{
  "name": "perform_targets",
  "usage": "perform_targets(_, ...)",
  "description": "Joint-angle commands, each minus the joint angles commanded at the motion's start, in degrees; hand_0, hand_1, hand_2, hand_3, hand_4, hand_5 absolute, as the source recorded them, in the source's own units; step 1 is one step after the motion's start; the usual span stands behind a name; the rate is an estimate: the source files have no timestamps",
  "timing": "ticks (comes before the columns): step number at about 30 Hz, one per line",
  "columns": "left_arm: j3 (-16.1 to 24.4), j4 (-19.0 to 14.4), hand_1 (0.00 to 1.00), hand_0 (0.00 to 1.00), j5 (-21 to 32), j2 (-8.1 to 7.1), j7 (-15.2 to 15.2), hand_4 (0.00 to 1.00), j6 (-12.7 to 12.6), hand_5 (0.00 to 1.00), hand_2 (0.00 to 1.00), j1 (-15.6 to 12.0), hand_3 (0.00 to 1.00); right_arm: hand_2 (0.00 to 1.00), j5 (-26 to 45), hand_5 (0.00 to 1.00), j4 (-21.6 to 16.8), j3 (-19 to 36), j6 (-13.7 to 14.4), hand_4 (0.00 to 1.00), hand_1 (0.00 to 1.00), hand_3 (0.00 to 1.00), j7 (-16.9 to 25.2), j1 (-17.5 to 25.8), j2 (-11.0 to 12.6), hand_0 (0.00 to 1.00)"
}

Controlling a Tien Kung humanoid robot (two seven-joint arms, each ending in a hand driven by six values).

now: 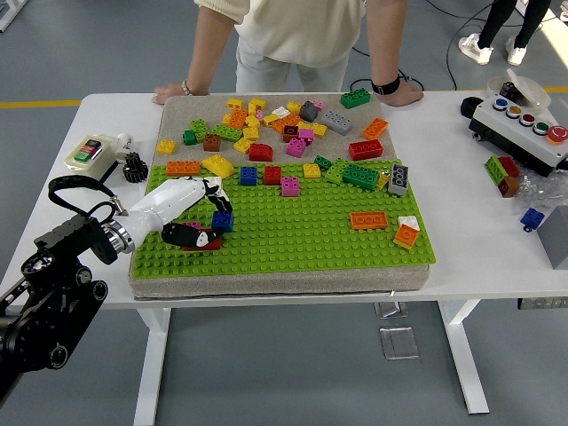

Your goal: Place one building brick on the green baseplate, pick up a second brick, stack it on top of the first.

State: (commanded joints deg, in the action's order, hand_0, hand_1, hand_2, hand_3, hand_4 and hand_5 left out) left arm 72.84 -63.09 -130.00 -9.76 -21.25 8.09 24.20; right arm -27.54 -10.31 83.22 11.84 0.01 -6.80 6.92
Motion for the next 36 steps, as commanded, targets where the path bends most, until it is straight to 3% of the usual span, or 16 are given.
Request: perform_targets(36,1.61,1.42,0.663,0.85,0.0,-0.59,0.22,0.697,-0.16,0.092,0.579,-1.6,0.55,0.71,0.07,0.509,0.0,-0.22,0.45,0.922,0.66,0.599,0.0,0.22,-0.17,0.741)
